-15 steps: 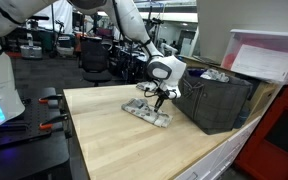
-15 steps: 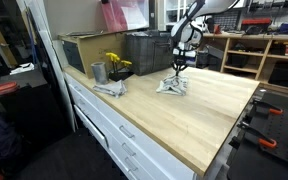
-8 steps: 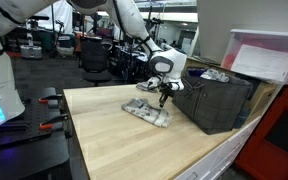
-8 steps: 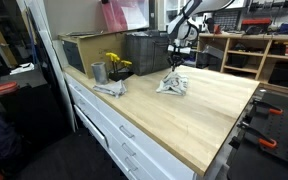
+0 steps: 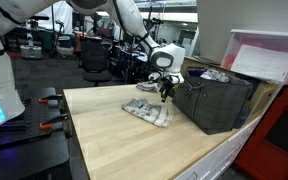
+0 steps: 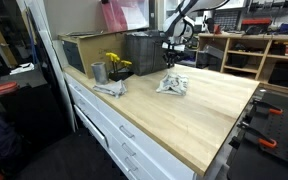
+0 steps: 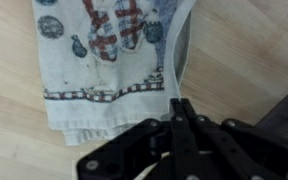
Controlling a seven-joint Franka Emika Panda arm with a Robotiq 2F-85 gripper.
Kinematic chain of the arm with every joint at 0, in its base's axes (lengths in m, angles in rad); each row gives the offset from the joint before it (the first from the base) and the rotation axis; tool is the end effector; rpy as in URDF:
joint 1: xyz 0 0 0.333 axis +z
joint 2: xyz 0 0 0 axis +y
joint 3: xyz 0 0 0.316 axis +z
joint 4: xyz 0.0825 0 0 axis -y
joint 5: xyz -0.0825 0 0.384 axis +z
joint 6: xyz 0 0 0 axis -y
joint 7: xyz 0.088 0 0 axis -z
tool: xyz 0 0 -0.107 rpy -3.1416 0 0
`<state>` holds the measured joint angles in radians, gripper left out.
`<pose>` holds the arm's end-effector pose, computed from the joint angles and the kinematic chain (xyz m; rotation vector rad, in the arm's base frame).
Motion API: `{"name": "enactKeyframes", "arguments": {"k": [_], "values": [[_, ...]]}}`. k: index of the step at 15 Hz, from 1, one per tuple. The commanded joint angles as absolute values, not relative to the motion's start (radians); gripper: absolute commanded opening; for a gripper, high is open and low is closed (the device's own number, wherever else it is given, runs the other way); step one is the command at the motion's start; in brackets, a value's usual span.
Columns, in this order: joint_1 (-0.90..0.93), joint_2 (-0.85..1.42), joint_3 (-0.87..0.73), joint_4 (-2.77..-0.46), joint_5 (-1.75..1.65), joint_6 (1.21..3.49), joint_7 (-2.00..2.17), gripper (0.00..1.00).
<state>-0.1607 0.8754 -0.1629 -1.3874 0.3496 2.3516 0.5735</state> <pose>0.7132 -0.2066 0.1978 -2.5732 1.5197 -0.1293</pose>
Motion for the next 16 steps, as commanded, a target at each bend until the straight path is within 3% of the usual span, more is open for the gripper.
{"name": "enactKeyframes", "arguments": {"k": [1,3,4,5,14,16], "values": [[-0.126,0.892,-0.187,-1.338,0.308,2.344,0.66,0.01],[-0.101,0.899,-0.208,-1.323,0.276,2.35,0.727,0.02],[-0.088,0.901,-0.223,-1.319,0.255,2.359,0.76,0.28],[-0.076,0.902,-0.238,-1.319,0.231,2.369,0.789,0.29],[-0.057,0.817,-0.282,-1.495,0.1,2.388,0.828,0.94],[-0.068,0.791,-0.259,-1.541,0.118,2.374,0.8,1.0]]}}
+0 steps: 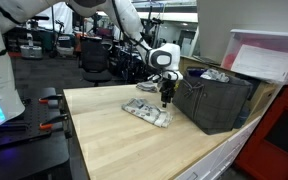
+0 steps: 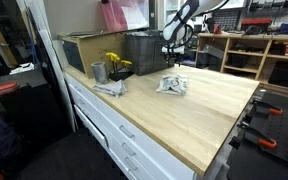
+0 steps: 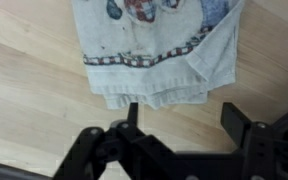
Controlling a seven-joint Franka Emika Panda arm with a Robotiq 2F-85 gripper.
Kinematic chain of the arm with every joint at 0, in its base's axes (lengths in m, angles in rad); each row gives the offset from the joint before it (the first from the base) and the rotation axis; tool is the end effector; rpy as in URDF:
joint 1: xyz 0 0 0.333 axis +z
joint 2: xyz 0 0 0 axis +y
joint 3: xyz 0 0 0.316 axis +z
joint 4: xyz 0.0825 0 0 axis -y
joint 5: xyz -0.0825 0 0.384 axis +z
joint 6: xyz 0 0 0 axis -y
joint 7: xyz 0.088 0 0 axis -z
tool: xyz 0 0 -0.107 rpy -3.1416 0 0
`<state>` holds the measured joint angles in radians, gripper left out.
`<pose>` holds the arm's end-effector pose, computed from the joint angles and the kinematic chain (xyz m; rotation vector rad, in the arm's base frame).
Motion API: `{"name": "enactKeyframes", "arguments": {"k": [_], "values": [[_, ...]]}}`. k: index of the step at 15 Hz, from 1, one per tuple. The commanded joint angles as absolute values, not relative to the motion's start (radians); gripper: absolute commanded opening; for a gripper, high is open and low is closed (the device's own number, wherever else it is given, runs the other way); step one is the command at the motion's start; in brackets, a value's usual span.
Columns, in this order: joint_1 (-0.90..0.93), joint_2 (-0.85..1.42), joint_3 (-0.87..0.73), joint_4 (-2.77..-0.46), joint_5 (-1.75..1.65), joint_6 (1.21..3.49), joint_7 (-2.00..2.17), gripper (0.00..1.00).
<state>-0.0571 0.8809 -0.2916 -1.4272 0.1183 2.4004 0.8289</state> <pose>0.7071 -0.2091 0.1940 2.5513 -1.6434 0.2383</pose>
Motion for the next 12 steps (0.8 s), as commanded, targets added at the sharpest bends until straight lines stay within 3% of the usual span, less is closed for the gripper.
{"name": "enactKeyframes", "arguments": {"k": [1,7,8,9,12], "values": [[-0.064,0.793,-0.263,-1.546,0.114,2.357,0.81,1.0],[-0.043,0.832,-0.298,-1.531,0.072,2.247,0.877,1.0],[-0.044,0.843,-0.298,-1.523,0.066,2.242,0.881,0.75],[-0.044,0.853,-0.295,-1.515,0.062,2.247,0.891,0.74],[-0.043,0.876,-0.291,-1.496,0.061,2.256,0.914,0.49]]}}
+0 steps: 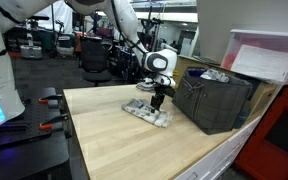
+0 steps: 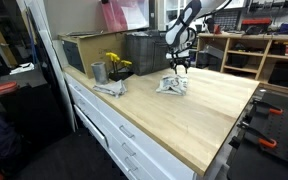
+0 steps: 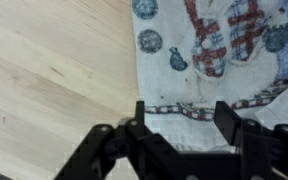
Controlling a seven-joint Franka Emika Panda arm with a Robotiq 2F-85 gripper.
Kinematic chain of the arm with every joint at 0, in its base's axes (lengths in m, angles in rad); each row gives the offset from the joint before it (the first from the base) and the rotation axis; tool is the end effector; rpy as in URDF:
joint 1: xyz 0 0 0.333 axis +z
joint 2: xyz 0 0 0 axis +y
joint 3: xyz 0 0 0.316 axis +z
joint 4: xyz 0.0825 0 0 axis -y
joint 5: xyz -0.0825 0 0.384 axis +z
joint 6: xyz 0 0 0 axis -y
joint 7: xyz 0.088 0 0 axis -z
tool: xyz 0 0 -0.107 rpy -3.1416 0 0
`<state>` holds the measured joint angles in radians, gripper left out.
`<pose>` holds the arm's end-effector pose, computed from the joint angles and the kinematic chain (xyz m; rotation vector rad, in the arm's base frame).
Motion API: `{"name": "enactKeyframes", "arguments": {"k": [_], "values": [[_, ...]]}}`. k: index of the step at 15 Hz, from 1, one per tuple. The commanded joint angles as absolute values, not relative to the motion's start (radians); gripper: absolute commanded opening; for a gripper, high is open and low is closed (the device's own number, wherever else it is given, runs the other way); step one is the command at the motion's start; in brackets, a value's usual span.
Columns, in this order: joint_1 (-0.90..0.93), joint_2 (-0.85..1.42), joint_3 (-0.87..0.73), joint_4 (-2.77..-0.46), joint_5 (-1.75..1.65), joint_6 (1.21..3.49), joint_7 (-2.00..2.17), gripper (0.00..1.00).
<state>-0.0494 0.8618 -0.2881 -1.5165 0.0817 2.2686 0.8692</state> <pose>0.6696 -0.2015 0.1580 2.4700 -1.6431 -0.0442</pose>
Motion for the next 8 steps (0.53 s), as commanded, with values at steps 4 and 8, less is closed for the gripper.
{"name": "enactKeyframes", "arguments": {"k": [4,8], "values": [[-0.037,0.896,-0.286,-1.482,0.064,2.259,0.934,0.2],[-0.036,0.916,-0.282,-1.458,0.065,2.25,0.947,0.0]]}}
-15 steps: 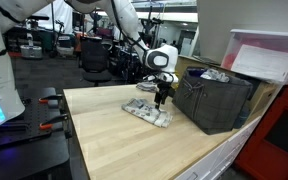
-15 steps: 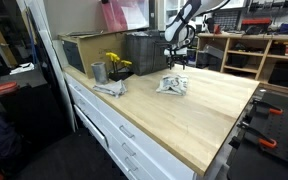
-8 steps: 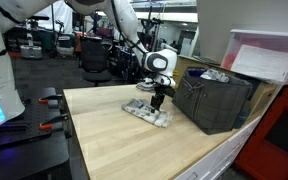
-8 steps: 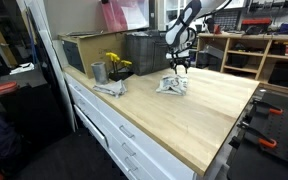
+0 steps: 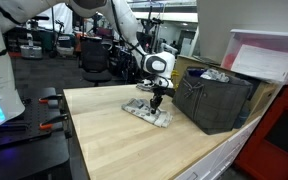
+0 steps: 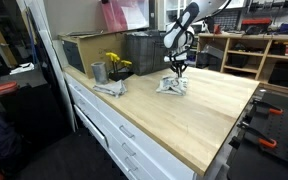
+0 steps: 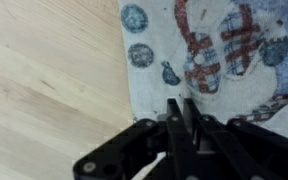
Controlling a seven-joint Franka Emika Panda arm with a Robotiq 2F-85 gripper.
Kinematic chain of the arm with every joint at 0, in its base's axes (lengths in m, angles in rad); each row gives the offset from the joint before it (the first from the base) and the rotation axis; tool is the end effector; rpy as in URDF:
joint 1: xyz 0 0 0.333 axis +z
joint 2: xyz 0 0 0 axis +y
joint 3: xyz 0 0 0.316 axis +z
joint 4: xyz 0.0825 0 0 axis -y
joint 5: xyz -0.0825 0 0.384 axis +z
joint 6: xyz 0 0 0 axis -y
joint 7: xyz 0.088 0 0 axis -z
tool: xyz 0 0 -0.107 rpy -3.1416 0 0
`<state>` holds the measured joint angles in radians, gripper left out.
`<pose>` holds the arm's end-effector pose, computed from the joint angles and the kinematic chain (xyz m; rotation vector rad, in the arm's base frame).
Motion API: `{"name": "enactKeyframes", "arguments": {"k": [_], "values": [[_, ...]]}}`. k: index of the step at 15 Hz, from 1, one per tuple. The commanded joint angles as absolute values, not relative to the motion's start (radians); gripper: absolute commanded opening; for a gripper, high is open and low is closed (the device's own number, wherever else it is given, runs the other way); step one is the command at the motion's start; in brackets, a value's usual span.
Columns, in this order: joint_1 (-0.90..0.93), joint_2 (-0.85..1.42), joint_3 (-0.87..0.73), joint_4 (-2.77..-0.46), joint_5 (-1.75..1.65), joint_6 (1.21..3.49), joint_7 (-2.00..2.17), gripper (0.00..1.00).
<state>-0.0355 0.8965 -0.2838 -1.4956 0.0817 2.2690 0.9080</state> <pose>0.6738 -0.1892 0.1422 2.4488 -1.6584 -0.0537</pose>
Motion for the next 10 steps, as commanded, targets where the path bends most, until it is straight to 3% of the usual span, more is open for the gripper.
{"name": "enactKeyframes", "arguments": {"k": [1,10], "values": [[-0.036,0.922,-0.281,-1.449,0.066,2.249,0.948,0.0],[-0.025,0.955,-0.272,-1.387,0.066,2.241,0.95,0.0]]}}
